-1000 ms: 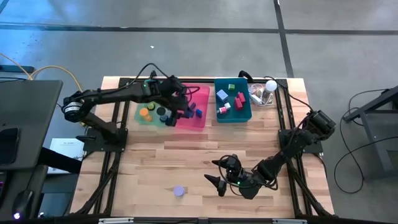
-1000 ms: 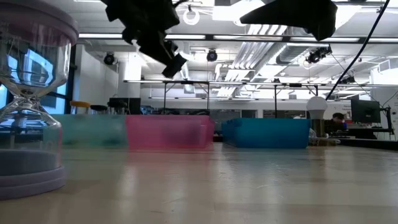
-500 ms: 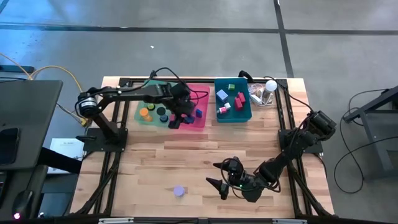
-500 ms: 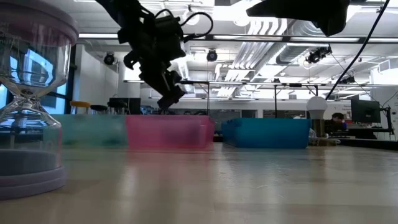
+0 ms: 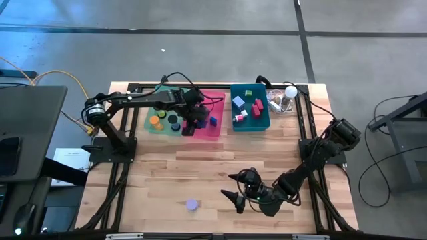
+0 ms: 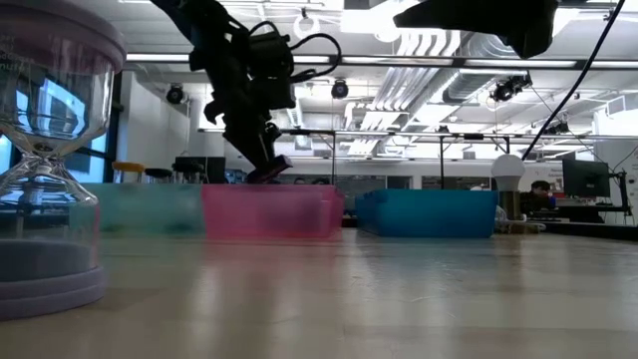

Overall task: Pick & Place Office items
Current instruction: Put the purple digital clock into the pink bin, then put the light purple hourglass into the green bin

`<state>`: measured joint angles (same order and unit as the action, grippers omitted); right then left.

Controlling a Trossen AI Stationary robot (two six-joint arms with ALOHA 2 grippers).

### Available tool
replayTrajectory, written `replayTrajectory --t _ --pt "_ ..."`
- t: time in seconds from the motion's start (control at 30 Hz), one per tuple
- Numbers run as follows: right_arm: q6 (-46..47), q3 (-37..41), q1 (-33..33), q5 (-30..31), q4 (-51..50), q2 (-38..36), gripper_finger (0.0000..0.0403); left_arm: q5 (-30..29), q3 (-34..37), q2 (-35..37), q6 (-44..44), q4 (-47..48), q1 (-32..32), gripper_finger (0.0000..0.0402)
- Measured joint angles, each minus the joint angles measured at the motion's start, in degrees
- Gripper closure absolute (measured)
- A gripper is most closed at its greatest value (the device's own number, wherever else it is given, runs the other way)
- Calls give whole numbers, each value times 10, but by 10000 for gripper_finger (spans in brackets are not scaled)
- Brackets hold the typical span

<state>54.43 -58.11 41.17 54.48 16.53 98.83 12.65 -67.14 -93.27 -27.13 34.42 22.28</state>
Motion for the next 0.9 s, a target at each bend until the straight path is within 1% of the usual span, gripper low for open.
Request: replayTrajectory --t 0.2,0.37,0.53,0.73,0.8,0.9 --pt "0 0 0 0 0 0 37 -8 0 0 15 17 0 245" --pt "-1 0 0 0 0 0 37 -33 0 0 33 20 0 237" --pt "-2 0 0 0 0 0 37 -41 0 0 28 26 0 194" --pt "-2 0 0 0 0 0 37 -60 0 0 44 26 0 137" --pt "-2 0 0 0 0 0 37 -74 0 0 50 25 0 128" --pt "-3 0 0 0 0 0 37 -91 0 3 57 26 0 125"
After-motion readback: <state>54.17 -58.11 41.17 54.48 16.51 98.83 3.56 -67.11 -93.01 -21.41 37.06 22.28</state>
